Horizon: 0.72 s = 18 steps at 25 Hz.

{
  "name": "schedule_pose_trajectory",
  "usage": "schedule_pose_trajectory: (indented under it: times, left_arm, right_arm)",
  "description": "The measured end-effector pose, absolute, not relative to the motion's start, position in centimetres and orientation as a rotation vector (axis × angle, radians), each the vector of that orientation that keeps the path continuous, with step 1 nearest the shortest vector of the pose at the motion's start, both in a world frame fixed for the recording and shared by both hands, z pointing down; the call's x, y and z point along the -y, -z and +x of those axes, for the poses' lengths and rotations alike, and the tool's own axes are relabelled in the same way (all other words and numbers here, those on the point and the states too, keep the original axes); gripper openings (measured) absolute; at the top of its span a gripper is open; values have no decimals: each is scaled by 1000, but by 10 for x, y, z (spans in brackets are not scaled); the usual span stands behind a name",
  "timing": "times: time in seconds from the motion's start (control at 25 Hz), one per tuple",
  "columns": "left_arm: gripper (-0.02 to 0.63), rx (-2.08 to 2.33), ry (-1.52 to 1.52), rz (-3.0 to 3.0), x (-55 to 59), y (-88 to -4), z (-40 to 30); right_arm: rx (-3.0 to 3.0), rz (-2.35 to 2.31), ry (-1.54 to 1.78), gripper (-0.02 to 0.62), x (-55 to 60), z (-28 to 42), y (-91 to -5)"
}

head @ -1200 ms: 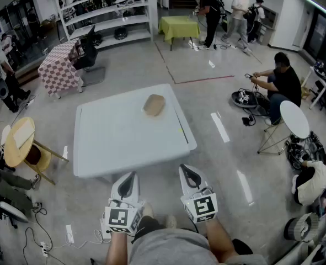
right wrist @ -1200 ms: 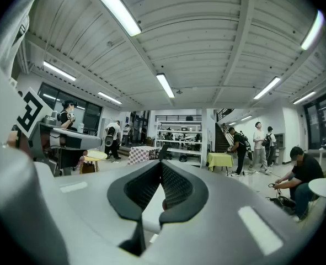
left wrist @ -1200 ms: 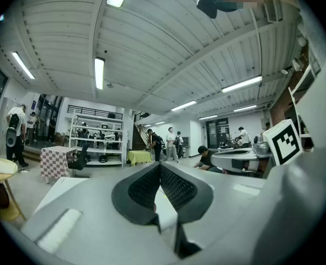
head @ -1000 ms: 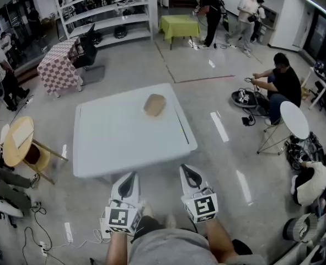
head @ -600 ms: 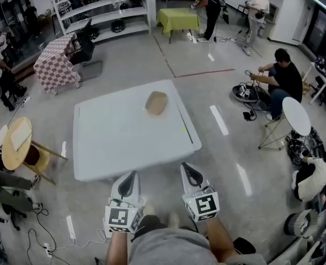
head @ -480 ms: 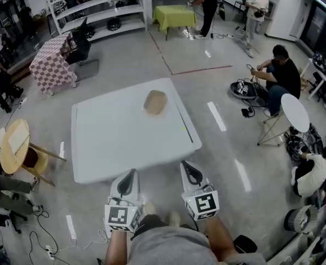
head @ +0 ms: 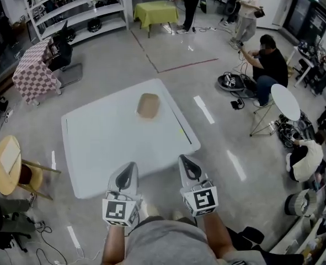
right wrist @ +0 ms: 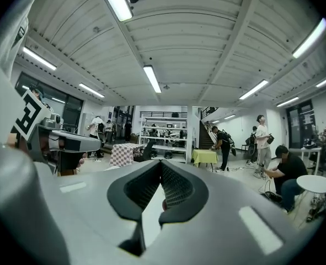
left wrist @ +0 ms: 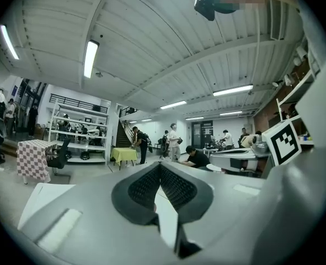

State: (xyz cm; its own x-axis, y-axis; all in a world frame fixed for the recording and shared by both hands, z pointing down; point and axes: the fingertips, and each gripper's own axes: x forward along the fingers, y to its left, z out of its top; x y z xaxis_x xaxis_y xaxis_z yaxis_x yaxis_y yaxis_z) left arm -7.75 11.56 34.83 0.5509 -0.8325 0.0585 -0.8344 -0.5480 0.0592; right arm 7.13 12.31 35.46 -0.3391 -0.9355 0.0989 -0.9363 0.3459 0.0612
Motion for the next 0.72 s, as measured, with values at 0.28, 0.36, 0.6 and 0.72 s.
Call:
schedule_pose_trajectory:
  times: [0.28,0.36,0.6,0.72]
  left_arm:
    - [11,1363,-26,2761,-96,-346,-91]
    - [11,1351,-38,2763,-93,-346,-94]
    - [11,1298,-35,2787,-82,-348,-91]
    - [11,1288,-42,2786,-73,-349,-89]
  right_arm:
    - [2415,1831,-8,3,-113,59,-352]
    - [2405,1849,-11,3,-113,55,-354]
    - [2381,1867,-27,3,-105,52,-357]
    - [2380,1864,-32,3,-97,52,-358]
